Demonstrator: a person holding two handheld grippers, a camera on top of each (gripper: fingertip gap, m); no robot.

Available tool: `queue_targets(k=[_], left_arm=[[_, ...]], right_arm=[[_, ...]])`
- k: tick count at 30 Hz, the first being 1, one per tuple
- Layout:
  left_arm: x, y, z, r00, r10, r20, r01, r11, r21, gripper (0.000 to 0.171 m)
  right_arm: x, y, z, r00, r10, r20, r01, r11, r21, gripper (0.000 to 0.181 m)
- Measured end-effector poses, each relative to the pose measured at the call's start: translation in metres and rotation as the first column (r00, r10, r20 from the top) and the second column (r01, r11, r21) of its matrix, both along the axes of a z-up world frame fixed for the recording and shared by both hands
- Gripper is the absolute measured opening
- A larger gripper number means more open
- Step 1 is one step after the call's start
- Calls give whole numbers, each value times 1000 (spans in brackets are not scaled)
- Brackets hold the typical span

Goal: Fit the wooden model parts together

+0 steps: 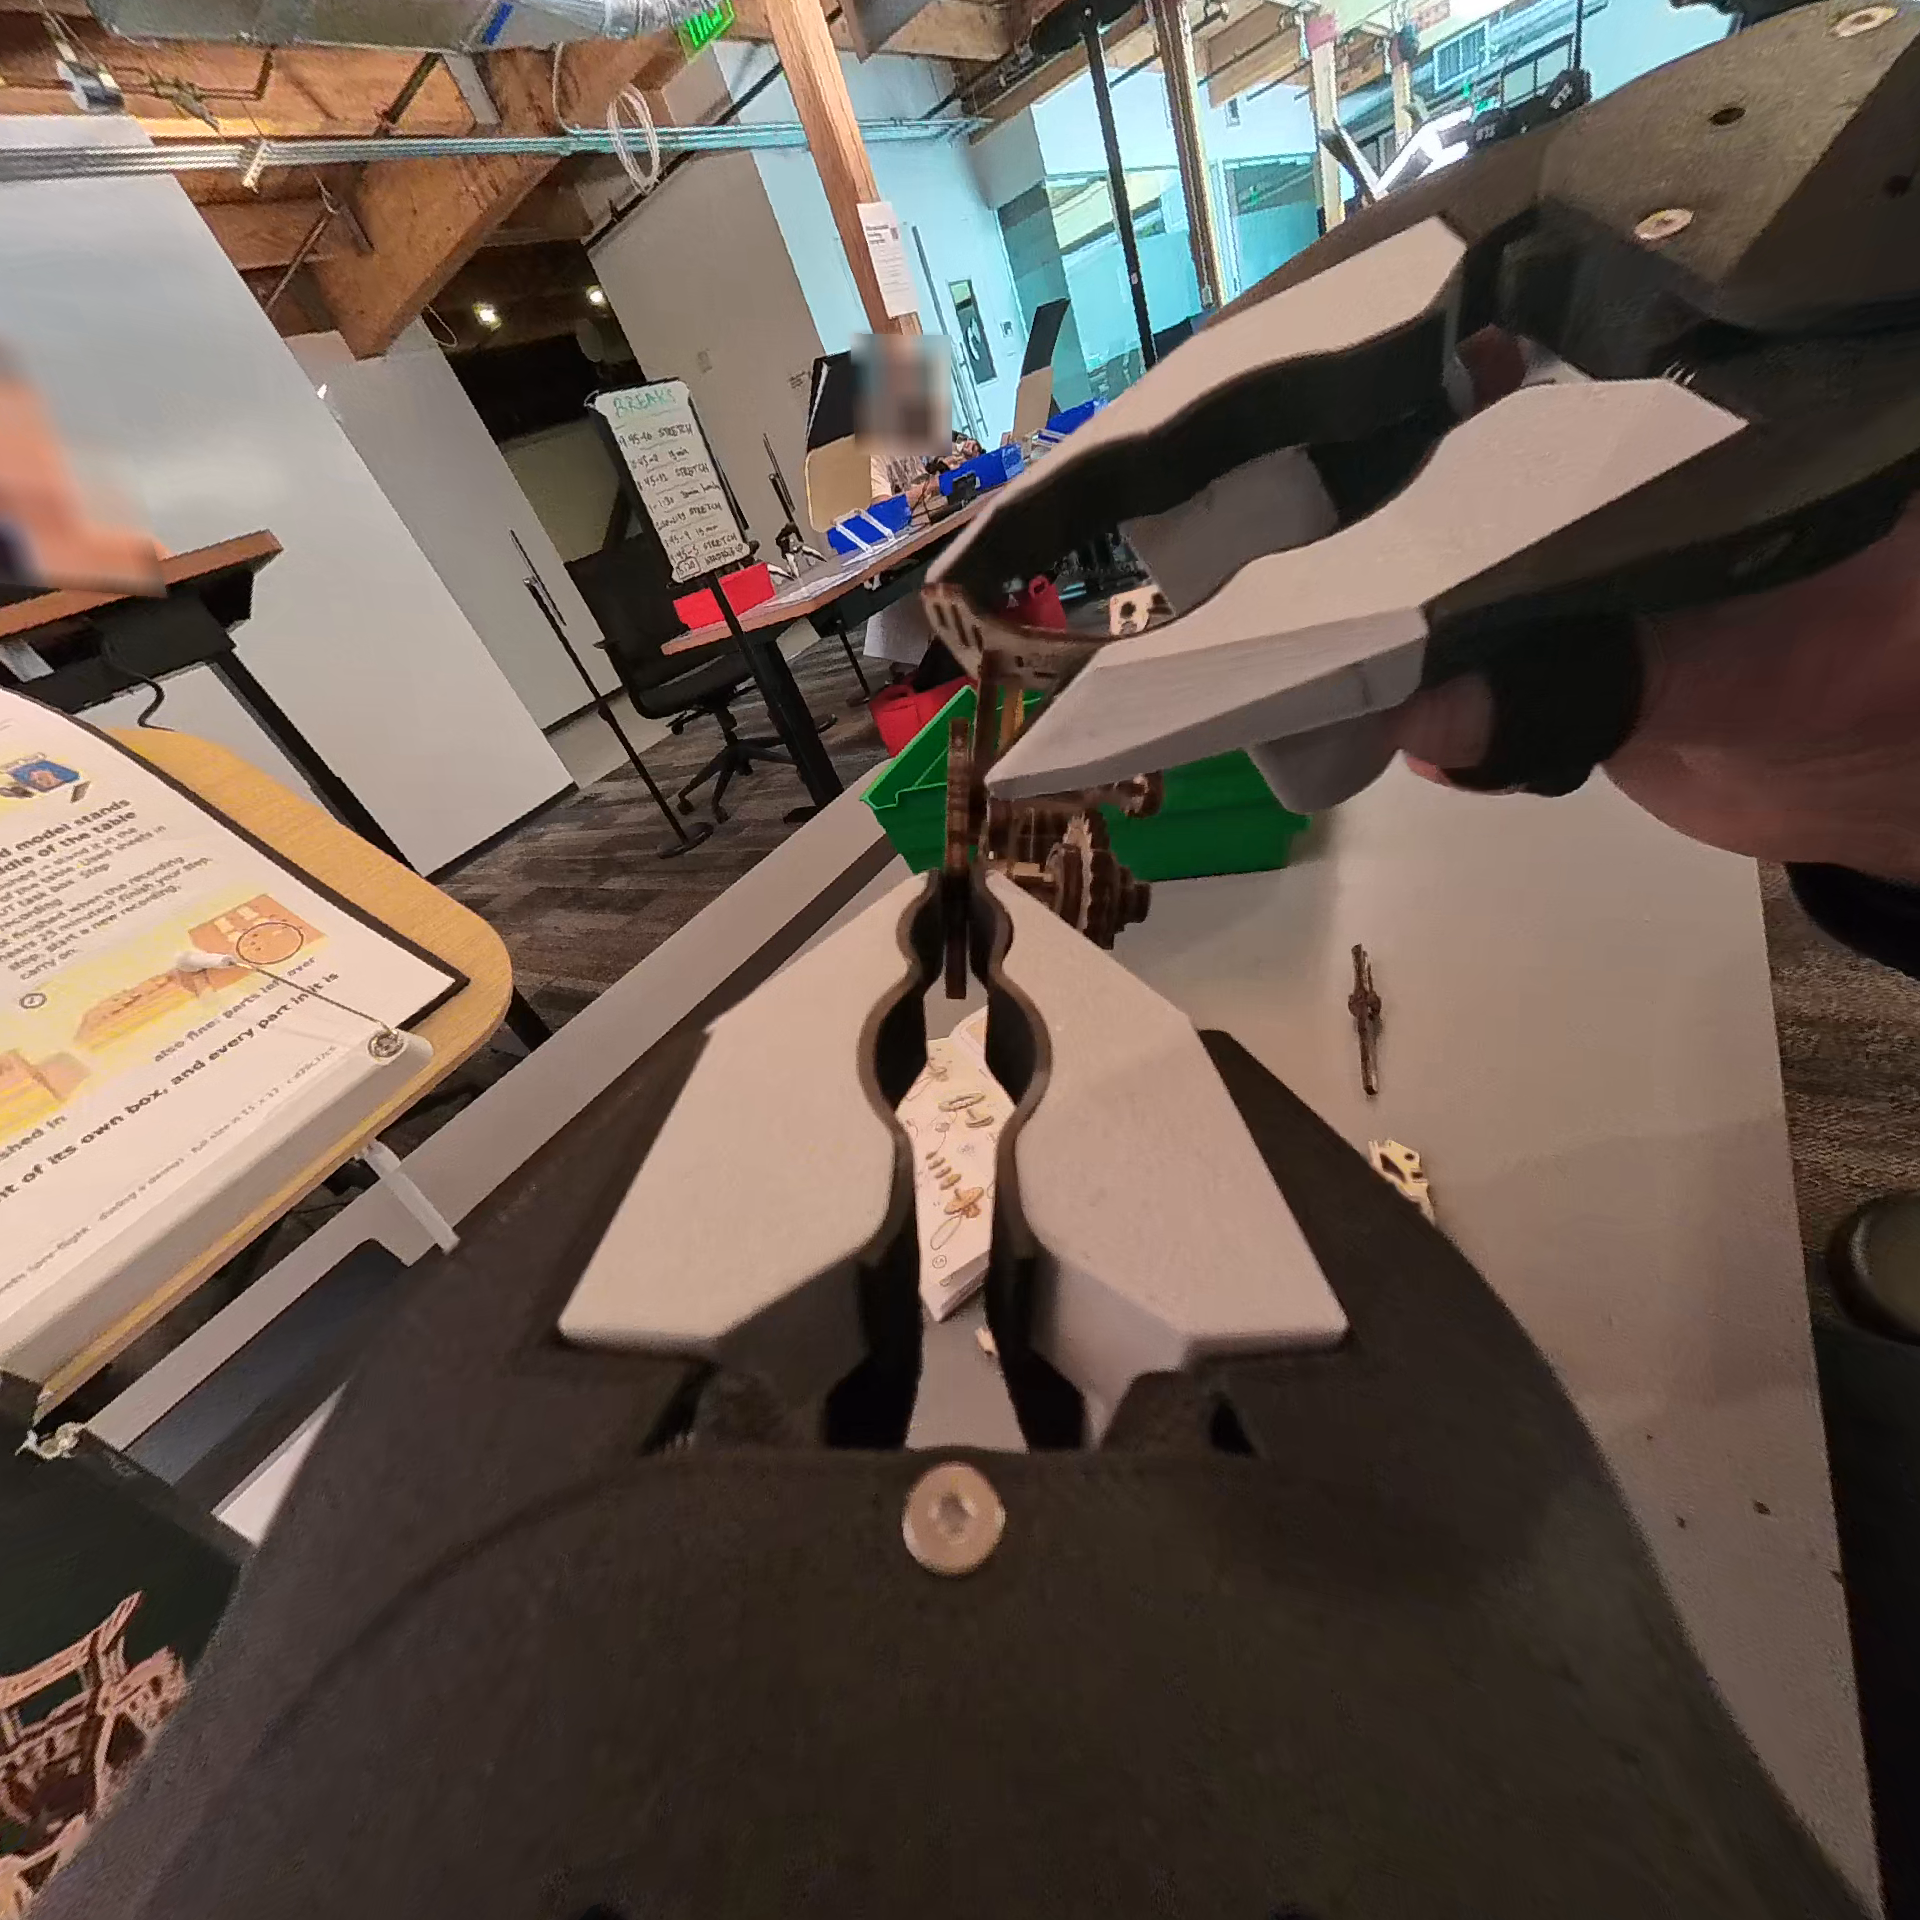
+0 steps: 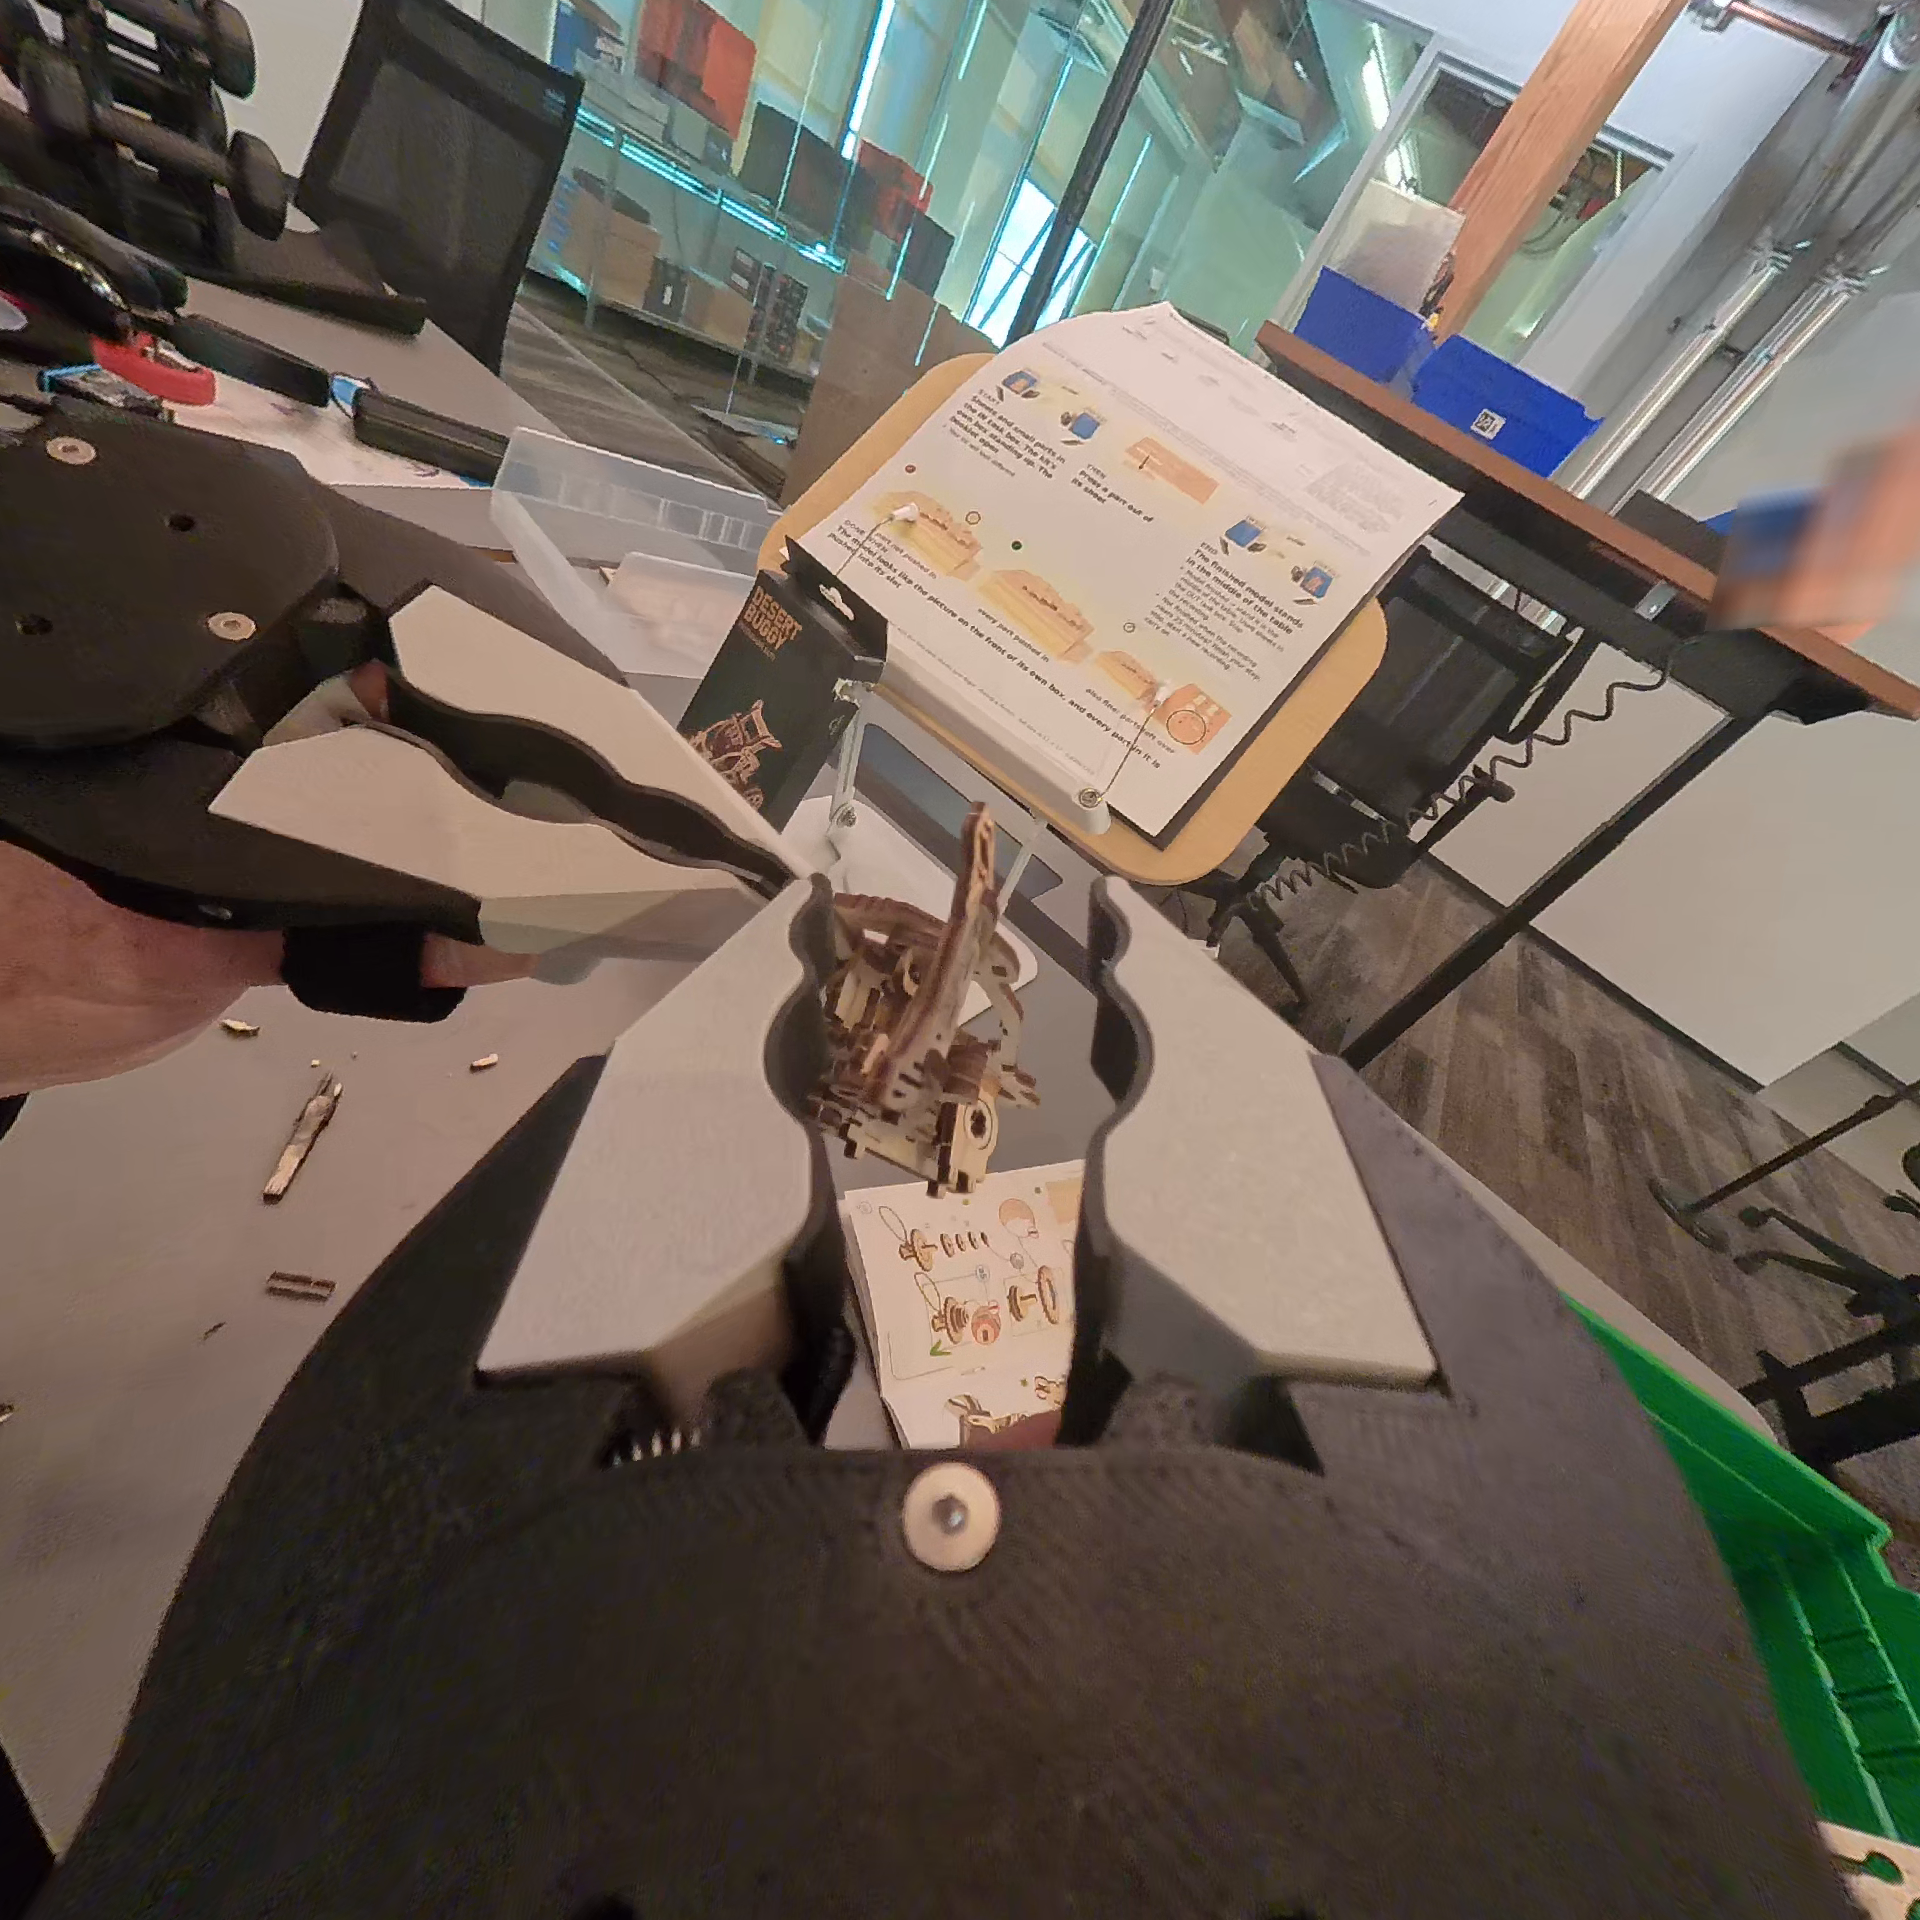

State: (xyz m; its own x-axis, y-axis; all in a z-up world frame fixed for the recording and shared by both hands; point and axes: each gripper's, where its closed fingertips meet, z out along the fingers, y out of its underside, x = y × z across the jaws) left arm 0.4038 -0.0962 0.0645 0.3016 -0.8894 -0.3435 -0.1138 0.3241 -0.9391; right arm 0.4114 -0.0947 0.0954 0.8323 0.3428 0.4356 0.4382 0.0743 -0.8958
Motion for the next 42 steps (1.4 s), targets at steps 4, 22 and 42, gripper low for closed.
queue_targets(k=[4,22,42], left_arm=[[0,1,2,1000,-2,10,2,1000,-7,1],[-1,0,6,1000,4,17,-3,1000,-4,1],[-6,6,12,993,105,-50,-101,992,77,0]], right_arm=[[0,-2,-2,1000,10,6,-10,1000,-12,64],[-1,-13,-1,997,17,75,-19,1000,25,39],[-23,-41,-8,919,-50,391,21,997,80,32]])
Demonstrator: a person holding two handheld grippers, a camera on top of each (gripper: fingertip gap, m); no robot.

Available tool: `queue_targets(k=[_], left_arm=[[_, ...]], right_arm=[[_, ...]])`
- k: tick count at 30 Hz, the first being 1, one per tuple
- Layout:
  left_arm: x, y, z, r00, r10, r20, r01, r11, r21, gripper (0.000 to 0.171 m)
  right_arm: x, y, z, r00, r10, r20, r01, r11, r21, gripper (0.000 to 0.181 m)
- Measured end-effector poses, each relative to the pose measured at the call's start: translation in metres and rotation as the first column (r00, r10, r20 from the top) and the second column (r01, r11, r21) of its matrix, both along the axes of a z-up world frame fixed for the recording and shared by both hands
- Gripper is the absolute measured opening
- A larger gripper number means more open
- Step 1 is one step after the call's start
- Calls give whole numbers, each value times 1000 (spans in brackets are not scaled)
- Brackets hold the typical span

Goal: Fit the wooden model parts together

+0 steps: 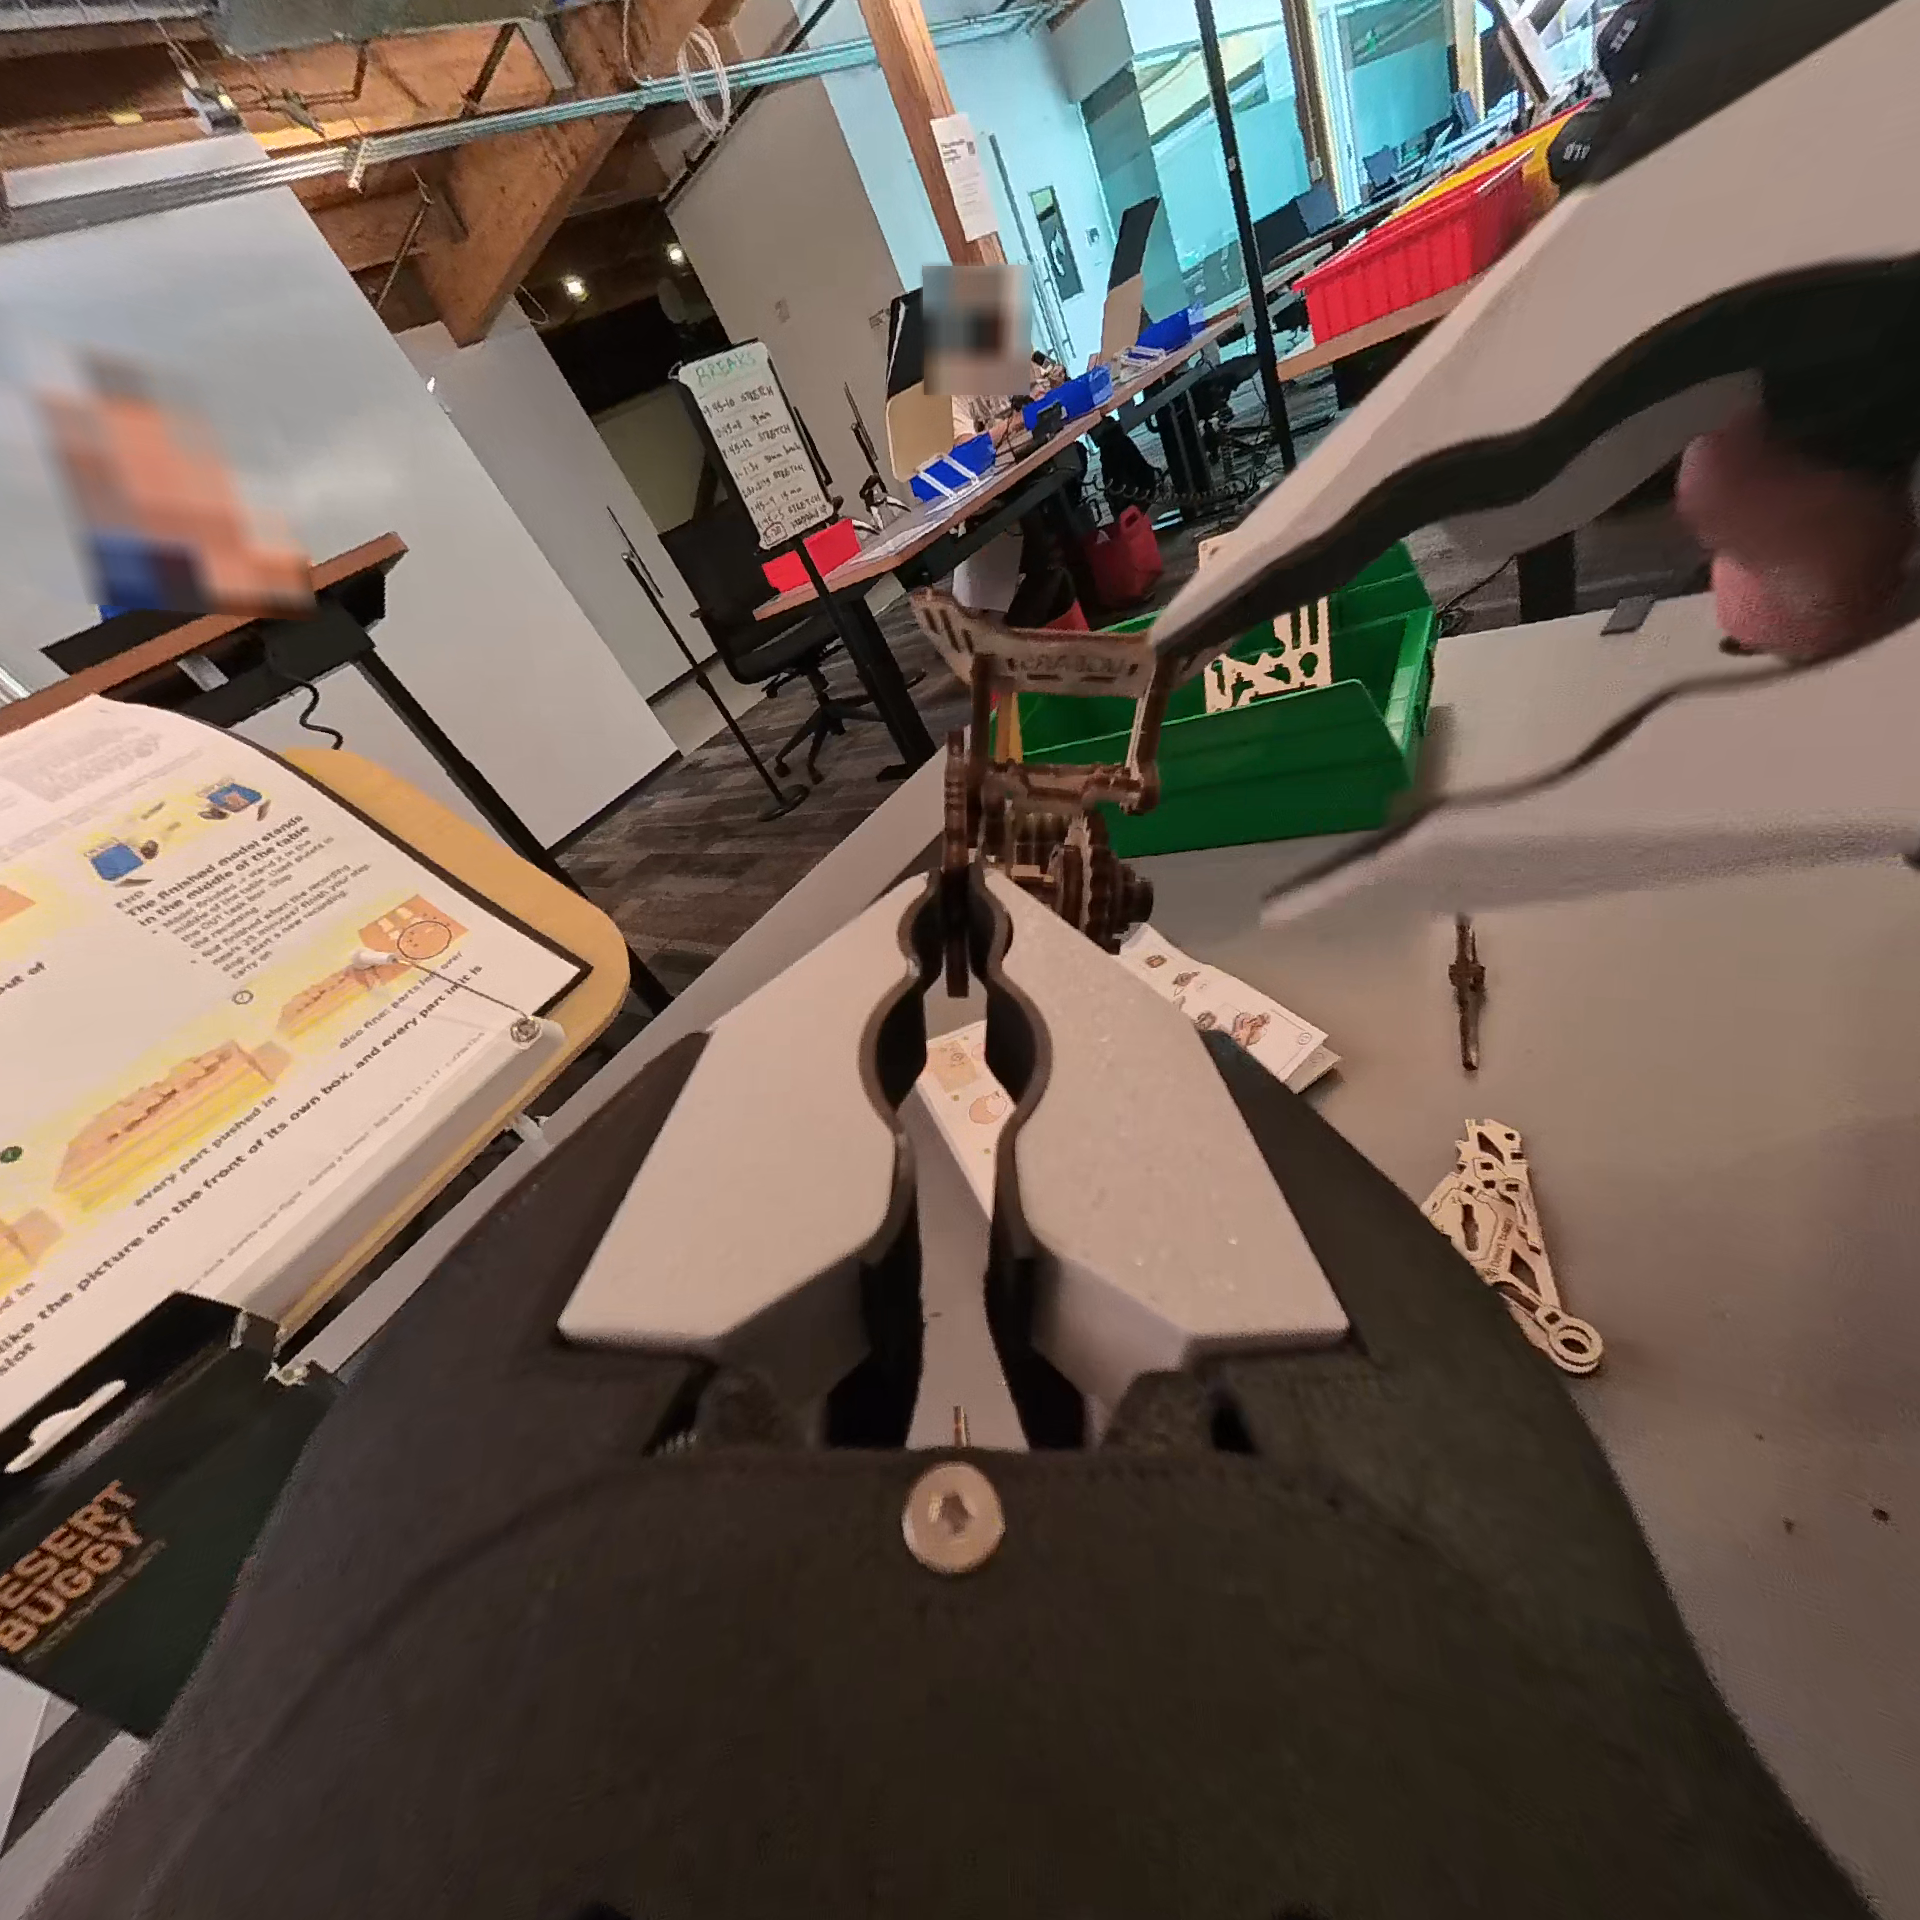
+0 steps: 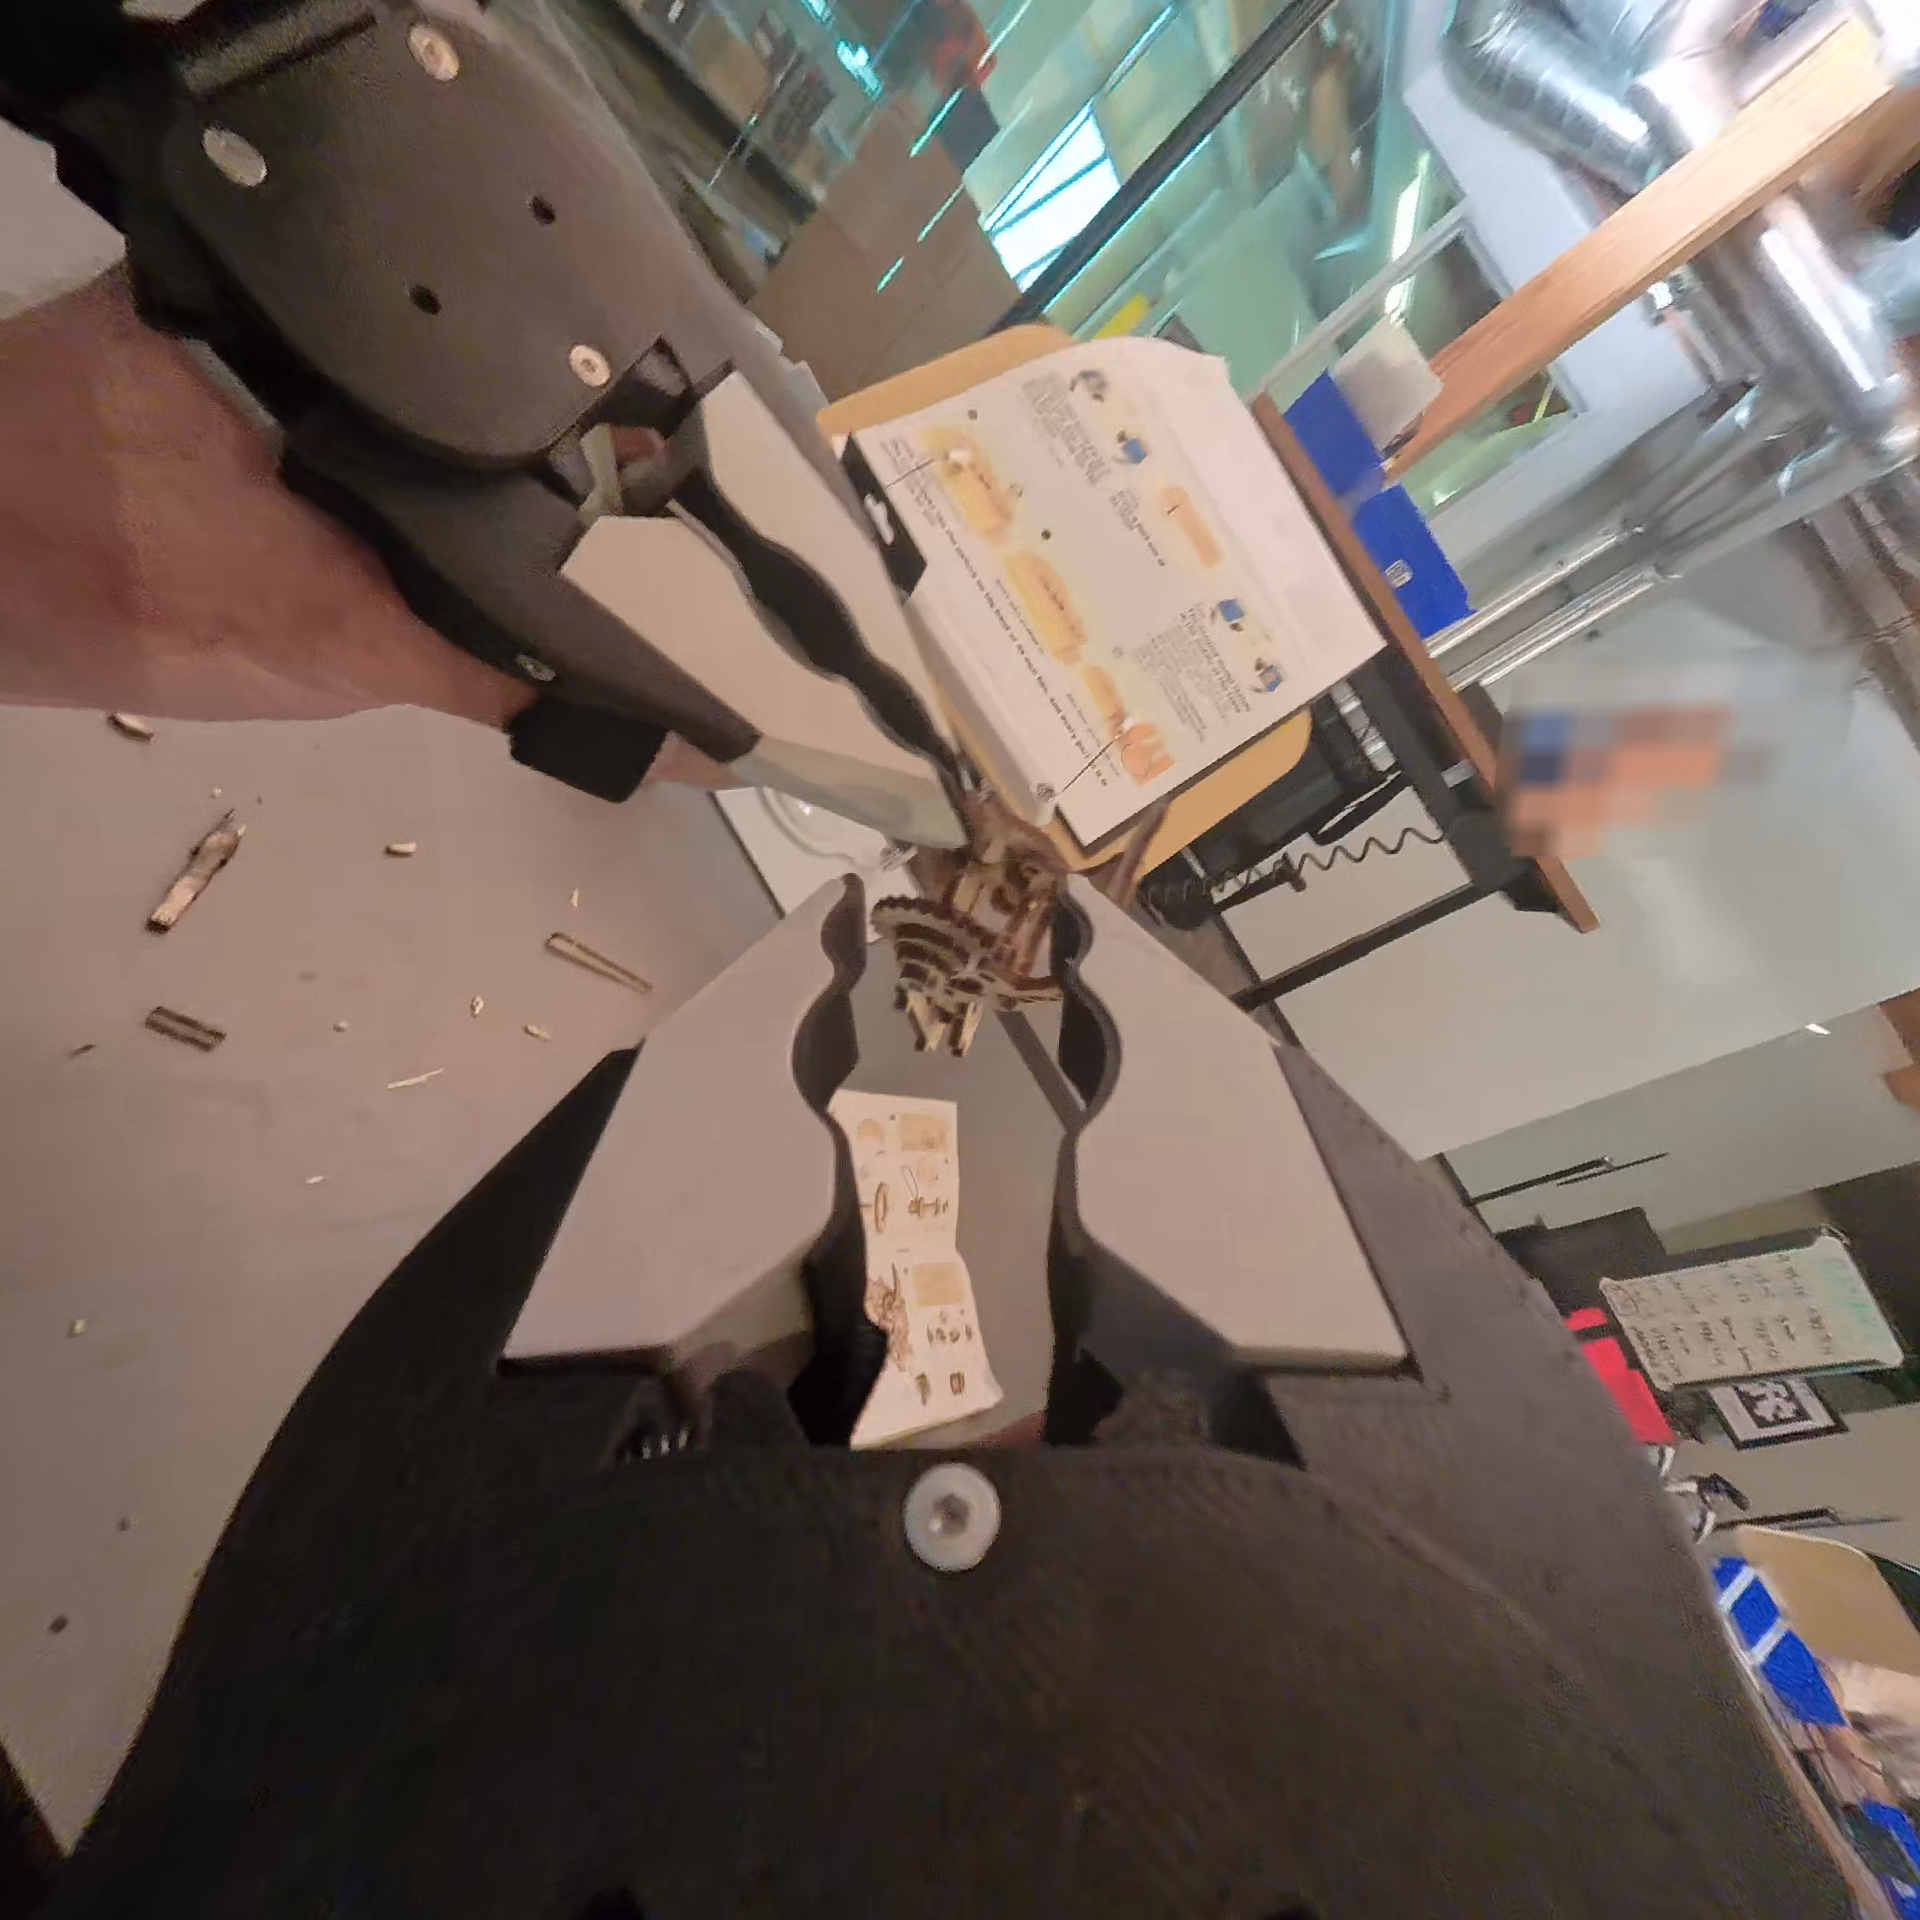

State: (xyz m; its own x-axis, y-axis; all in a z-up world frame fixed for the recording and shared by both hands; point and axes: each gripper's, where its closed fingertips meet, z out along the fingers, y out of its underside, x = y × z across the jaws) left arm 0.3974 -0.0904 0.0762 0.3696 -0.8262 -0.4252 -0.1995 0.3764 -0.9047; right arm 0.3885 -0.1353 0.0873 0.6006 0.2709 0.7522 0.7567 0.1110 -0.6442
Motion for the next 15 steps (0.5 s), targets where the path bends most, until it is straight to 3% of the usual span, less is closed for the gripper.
queue_targets(k=[3,5,15], left_arm=[[2,-4,2,1000,11,-18,-11,999,38,1],[4,-7,2,999,13,-30,-12,998,63,0],[3,-5,1,996,57,-66,-50,993,105,0]], right_arm=[[5,15,-19,997,-66,27,68,995,-76,61],[5,22,-30,993,-94,68,100,990,-96,68],[5,31,-36,988,-128,89,135,987,-86,67]])
